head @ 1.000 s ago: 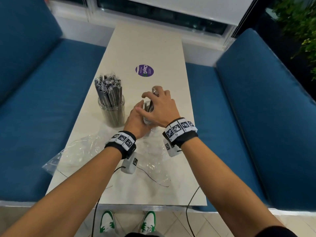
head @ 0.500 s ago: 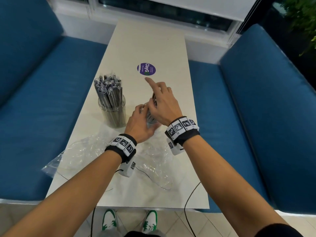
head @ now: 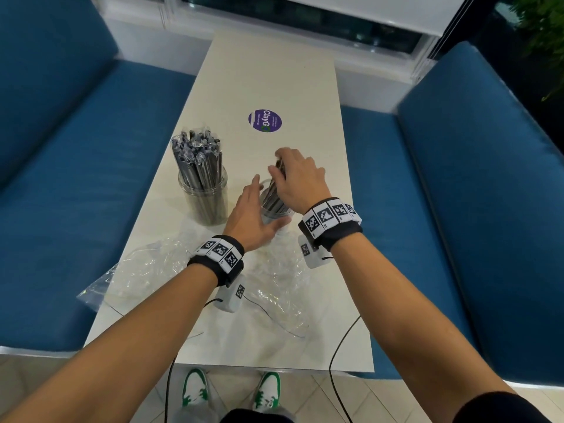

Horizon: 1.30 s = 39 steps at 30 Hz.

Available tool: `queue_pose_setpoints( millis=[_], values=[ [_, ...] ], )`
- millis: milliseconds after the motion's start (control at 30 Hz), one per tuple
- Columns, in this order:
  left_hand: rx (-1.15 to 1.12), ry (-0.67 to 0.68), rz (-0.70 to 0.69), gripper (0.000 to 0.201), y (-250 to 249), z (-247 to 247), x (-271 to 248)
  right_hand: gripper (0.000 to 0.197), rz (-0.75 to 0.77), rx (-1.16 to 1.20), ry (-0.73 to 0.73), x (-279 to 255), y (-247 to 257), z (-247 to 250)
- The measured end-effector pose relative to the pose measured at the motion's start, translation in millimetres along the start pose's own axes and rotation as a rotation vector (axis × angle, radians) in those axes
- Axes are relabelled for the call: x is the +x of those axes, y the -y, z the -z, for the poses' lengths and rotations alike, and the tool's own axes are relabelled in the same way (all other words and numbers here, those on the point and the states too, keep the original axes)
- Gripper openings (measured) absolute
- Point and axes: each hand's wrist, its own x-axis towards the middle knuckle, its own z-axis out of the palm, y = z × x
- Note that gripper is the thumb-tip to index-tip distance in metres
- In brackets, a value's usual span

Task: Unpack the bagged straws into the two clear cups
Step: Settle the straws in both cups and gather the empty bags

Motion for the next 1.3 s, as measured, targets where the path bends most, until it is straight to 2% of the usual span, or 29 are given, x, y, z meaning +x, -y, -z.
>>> queue_pose_setpoints(
  millis=[67,200,333,433,500,567,700,833,967,1067,1167,1300],
  values=[
    [-0.004,0.001,0.026,0.126,-1.7,0.2,3.3,0.050,0.017,-0.037,0.006,-3.9,0.1,4.0],
    [-0.013,-0.005,0.040,0.120,-2.6,-0.6,5.3,0.052,0.022,0.048,-0.130,-0.7,2.1,18.7],
    [-0.025,-0.016,0.047,0.105,-3.1,-1.2,4.6,0.059,0.133,-0.072,-0.006,-2.2,3.1,5.6],
    [-0.018,-0.017,0.026,0.103,-5.0,0.0,5.3,0.047,0.211,-0.089,0.014,-4.0,3.8,-4.3],
    [-0.010,-0.016,0.040,0.103,-4.9,1.6,6.1,0.031,0.229,-0.073,-0.052,-4.3,4.7,-6.0],
    [-0.008,-0.015,0.035,0.108,-3.2,1.8,5.8,0.024,0.220,-0.046,-0.105,-5.5,4.6,-6.1],
    [0.006,-0.015,0.013,0.115,-2.4,2.0,3.4,0.049,0.222,-0.034,-0.103,-4.4,-0.4,-4.2],
    [0.004,-0.014,0.013,0.116,-1.7,2.9,2.9,0.030,0.262,-0.091,-0.039,-2.6,-7.4,-8.3],
    [-0.021,-0.016,0.006,0.104,-1.8,2.3,2.7,0.046,0.293,-0.140,0.029,-3.2,-9.7,-2.2],
    [-0.028,-0.004,0.023,0.113,-2.9,3.7,2.8,0.059,0.345,-0.216,0.129,-5.6,-13.2,3.6],
    [-0.020,-0.003,0.010,0.115,-2.6,4.1,1.5,0.045,0.333,-0.230,0.080,-7.9,-17.8,-0.4],
    [-0.002,0.005,0.017,0.112,-3.4,2.9,0.5,0.032,0.250,-0.093,-0.063,-4.4,-13.4,-0.6]
  ],
)
